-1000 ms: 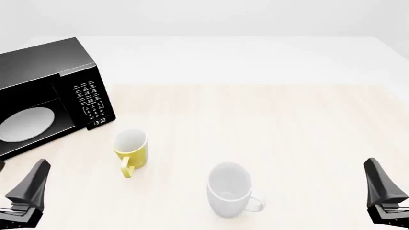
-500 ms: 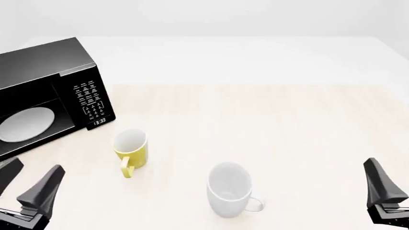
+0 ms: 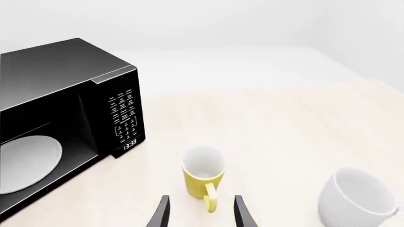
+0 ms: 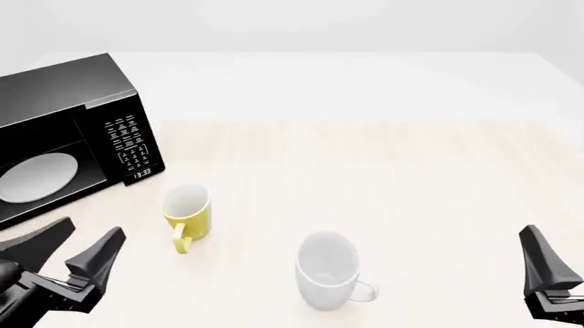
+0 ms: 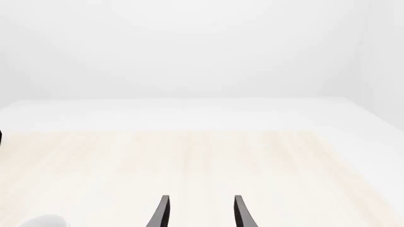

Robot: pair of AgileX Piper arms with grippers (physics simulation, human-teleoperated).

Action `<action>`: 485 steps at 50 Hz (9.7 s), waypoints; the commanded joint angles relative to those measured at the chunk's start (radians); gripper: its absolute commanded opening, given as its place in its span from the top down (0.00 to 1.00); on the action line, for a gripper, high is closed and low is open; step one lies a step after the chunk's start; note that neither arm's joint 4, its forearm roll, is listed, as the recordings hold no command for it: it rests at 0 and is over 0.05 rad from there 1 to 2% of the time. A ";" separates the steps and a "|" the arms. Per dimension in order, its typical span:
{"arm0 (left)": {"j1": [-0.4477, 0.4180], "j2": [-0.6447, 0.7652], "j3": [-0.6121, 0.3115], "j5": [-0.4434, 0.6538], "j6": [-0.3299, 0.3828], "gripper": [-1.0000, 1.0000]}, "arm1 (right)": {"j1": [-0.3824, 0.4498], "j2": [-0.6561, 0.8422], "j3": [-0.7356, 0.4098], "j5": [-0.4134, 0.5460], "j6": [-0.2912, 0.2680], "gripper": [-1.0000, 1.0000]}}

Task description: Put the yellow and white mug in the microwave and close it.

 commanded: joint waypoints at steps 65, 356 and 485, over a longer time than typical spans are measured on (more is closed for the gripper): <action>-0.038 0.986 -0.016 -0.706 -0.066 0.00 | 0.000 0.000 0.000 0.000 0.000 0.00; 0.664 1.371 -0.306 -0.736 -0.028 1.00 | 0.000 0.000 0.000 0.000 0.000 0.00; 0.744 1.573 -0.701 -0.480 -0.093 1.00 | 0.000 0.000 0.000 0.000 0.000 0.00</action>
